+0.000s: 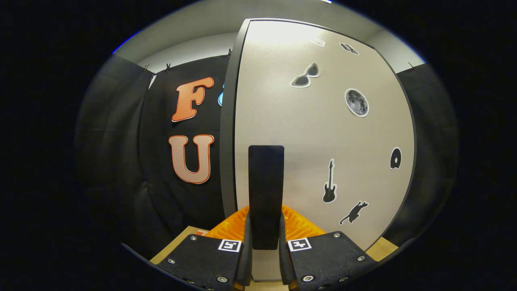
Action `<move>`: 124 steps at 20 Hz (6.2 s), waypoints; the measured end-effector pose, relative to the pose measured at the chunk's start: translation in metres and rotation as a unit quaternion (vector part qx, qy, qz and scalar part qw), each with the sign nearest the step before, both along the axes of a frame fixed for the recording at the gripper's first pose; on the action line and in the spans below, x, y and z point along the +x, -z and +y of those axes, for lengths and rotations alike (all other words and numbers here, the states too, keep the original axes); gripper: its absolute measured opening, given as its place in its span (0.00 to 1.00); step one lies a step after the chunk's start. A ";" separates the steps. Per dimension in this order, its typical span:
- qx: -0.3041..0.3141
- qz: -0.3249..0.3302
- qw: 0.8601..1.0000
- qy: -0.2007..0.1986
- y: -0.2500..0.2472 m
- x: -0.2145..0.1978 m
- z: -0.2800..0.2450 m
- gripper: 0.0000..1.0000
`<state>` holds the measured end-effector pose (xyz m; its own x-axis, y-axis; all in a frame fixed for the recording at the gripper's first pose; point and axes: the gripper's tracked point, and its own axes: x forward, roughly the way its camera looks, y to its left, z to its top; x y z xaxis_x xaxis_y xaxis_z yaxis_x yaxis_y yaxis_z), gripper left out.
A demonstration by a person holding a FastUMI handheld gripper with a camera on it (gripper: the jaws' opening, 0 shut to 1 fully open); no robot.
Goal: Open the shoe cabinet door, grab the shoes and put them into the shoe cabinet, then close the shoe cabinet door.
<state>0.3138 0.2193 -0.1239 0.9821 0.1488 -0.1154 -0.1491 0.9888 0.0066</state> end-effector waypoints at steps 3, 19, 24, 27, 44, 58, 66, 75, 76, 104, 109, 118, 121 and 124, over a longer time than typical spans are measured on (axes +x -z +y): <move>0.001 0.001 1.000 -0.014 0.000 -0.001 0.000 0.22; 0.013 0.005 0.996 -0.085 -0.020 -0.066 -0.022 0.15; 0.010 0.012 0.997 -0.075 -0.021 -0.094 -0.052 0.15; 0.010 0.012 0.996 -0.083 -0.023 -0.111 -0.073 0.15; 0.029 0.000 0.992 -0.122 -0.026 -0.160 -0.255 0.13; 0.012 0.009 1.000 -0.026 -0.024 -0.153 -0.351 0.08; -0.028 -0.001 0.998 0.060 -0.035 -0.195 -0.341 0.10; -0.004 0.074 0.997 0.023 0.021 -0.241 -0.230 0.54; -0.003 0.090 0.996 0.021 0.036 -0.238 -0.222 0.64; 0.050 0.376 0.924 -0.044 0.445 -0.142 -0.075 0.58; 0.014 0.369 0.929 -0.023 0.461 -0.115 -0.073 0.23; 0.047 0.378 0.924 -0.019 0.427 -0.098 -0.081 0.03; 0.049 0.373 0.927 -0.008 0.401 -0.100 -0.086 0.03; 0.040 0.354 0.934 0.003 0.367 -0.103 -0.087 0.03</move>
